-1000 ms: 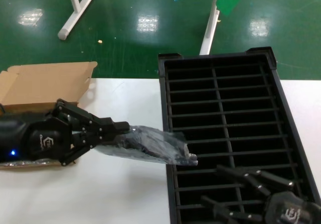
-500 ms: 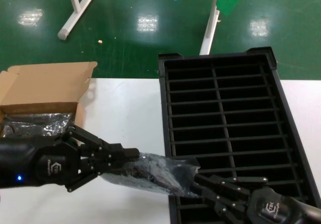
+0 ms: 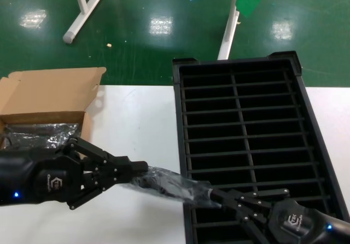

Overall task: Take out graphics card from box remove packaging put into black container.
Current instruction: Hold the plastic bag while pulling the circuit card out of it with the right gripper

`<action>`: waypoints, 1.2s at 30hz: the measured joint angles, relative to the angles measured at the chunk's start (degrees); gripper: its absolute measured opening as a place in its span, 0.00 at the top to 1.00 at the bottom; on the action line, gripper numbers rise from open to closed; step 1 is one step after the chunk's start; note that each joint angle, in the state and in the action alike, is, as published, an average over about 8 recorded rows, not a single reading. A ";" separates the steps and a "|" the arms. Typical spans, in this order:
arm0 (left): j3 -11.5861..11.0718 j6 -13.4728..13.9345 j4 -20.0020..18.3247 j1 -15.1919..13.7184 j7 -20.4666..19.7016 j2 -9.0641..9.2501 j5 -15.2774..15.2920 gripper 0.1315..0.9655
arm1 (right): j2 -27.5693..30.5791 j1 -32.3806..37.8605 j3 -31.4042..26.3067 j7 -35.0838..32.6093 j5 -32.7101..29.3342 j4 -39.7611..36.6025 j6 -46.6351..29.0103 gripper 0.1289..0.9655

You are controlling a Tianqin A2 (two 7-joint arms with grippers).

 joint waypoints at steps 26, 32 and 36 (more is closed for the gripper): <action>1.43 -1.92 0.55 -0.75 1.06 4.65 -0.01 0.99 | -2.34 -0.43 0.32 2.28 1.07 1.40 2.90 0.98; 0.98 -1.89 -0.30 -0.33 1.16 5.51 -0.91 0.99 | -2.63 -1.02 0.23 2.55 1.12 1.68 3.16 0.98; 0.64 -1.57 -1.23 0.50 1.13 5.71 -1.49 0.99 | -2.76 -1.28 0.19 2.67 1.05 1.92 3.43 0.98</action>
